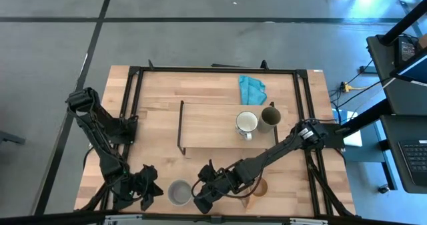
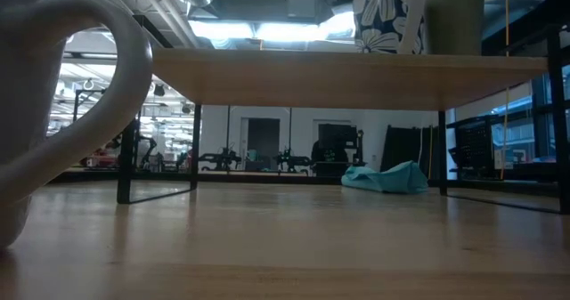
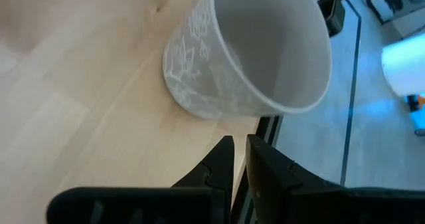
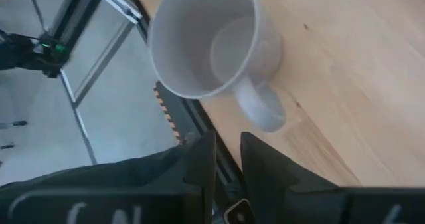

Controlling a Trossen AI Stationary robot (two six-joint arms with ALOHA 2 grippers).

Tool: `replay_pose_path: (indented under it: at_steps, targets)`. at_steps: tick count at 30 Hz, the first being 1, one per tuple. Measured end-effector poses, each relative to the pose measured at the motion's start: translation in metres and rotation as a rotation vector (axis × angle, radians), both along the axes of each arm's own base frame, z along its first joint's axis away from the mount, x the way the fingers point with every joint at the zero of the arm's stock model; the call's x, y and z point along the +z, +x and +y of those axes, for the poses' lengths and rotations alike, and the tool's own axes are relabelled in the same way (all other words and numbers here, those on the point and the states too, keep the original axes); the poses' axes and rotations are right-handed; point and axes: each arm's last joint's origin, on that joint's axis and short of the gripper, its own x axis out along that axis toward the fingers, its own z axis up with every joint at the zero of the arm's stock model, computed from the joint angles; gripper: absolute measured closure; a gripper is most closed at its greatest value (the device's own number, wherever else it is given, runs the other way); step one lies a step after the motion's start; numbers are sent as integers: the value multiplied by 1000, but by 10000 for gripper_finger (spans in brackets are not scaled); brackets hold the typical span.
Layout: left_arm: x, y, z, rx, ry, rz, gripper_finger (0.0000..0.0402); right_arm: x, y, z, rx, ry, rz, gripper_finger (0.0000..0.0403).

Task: Stack small to large cups/mugs on shelf
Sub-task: Put the gray mug on the shelf

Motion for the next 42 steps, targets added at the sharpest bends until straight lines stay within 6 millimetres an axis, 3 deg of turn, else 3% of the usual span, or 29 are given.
replay_pose_path:
  at_steps: [10,23,29,42]
  targets:
    - [0,4,2,14,-2,-2,366,-11,3,0,-22,-44,4,360]
    - [0,4,2,-5,7,2,366,-11,4,-2,-68,-90,-22,363]
    - [0,6,2,-1,5,-2,366,-13,4,0,-42,-58,-12,396]
    - [1,17,9,2,43,-19,366,-14,5,0,-49,-48,-20,398]
